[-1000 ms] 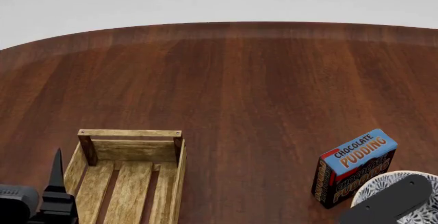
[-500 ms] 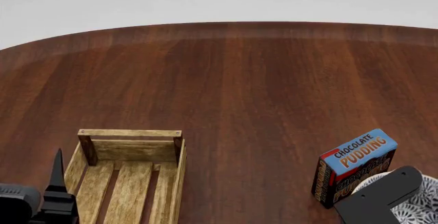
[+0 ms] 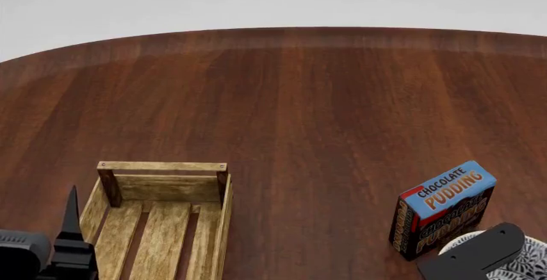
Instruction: Stack the left bowl on the right bowl and place them in the tray.
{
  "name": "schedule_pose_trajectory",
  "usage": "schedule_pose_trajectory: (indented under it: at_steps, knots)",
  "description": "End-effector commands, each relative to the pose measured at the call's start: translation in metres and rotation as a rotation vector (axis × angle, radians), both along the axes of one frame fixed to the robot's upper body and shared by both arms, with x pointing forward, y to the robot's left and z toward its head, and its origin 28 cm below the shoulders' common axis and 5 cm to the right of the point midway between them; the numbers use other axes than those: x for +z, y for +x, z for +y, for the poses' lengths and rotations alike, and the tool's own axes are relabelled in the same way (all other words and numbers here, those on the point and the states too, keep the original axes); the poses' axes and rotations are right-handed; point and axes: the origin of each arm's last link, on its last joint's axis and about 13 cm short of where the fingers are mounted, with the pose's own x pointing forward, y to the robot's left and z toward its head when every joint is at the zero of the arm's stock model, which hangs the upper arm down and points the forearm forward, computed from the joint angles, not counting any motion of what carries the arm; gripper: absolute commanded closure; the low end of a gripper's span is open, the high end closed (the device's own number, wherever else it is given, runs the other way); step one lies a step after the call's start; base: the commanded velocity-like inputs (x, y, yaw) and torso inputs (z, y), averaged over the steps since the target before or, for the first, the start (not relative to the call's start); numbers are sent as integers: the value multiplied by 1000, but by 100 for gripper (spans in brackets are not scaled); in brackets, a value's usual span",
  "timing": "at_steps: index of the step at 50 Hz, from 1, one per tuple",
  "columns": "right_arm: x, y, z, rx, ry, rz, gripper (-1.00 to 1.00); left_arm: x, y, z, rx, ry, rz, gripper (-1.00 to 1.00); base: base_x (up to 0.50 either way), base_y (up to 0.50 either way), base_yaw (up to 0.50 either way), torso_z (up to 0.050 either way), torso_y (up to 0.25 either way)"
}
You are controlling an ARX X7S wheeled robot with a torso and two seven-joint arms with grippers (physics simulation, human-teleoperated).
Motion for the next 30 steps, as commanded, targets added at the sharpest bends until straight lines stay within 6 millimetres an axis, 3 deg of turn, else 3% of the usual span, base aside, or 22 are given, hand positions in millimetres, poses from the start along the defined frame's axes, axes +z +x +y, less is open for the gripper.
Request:
schedule_pose_trajectory:
  at_steps: [1,24,25,30]
  knots:
    - [-6,-1,-3,-18,-6,-14,100,-1,-1,0,0,2,1,-100,0,0,0,0,0]
    - [-9,-1,-8,-45,-1,-9,100,-1,-1,0,4,3,2,-100,0,0,0,0,0]
    - [-9,-1,-8,-41,-6,-12,-100,-1,-1,0,3,4,2,-100,0,0,0,0,0]
    - [-7,-1,-6,-42,-7,-11,-100,-2,-1,0,4,3,2,-100,0,0,0,0,0]
